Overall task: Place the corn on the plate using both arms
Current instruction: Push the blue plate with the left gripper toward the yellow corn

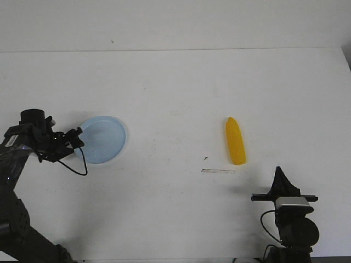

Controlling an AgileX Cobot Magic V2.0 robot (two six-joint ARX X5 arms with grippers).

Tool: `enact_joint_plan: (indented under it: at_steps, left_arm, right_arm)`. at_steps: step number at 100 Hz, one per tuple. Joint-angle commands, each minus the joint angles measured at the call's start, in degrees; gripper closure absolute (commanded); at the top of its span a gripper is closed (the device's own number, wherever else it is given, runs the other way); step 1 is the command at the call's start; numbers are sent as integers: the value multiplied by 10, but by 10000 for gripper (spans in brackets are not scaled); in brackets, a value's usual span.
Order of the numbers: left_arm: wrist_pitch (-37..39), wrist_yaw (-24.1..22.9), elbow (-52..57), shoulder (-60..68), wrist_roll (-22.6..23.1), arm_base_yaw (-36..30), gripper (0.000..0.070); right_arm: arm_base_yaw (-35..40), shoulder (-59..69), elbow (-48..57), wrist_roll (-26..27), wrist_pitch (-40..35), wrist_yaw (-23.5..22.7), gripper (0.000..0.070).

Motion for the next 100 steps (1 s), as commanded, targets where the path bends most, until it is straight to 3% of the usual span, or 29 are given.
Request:
enact_joint_plan:
  at_steps: [1, 17, 32, 45, 54, 76, 100]
  left_arm:
    - [-3, 3, 8, 17, 3, -2, 415]
    - [2, 3, 8, 21, 3, -11, 439]
    - [4, 3, 8, 30, 2, -14, 582]
    - [5, 3, 8, 37, 2, -18, 597]
    - [5, 3, 8, 38, 2, -21, 700]
    - [7, 24, 8, 24, -5, -23, 700]
    - [24, 66, 8, -31, -46, -40, 700]
  right_arm:
    - [1, 1, 0, -2, 7, 0, 698]
    - [1, 1, 0, -2, 7, 0, 699]
    - [1, 1, 0, -2, 7, 0, 699]
    - [1, 1, 0, -2, 7, 0, 698]
    - [1, 1, 0, -2, 7, 0, 699]
    - [1, 1, 0, -2, 7, 0, 698]
    - [1, 1, 0, -2, 7, 0, 698]
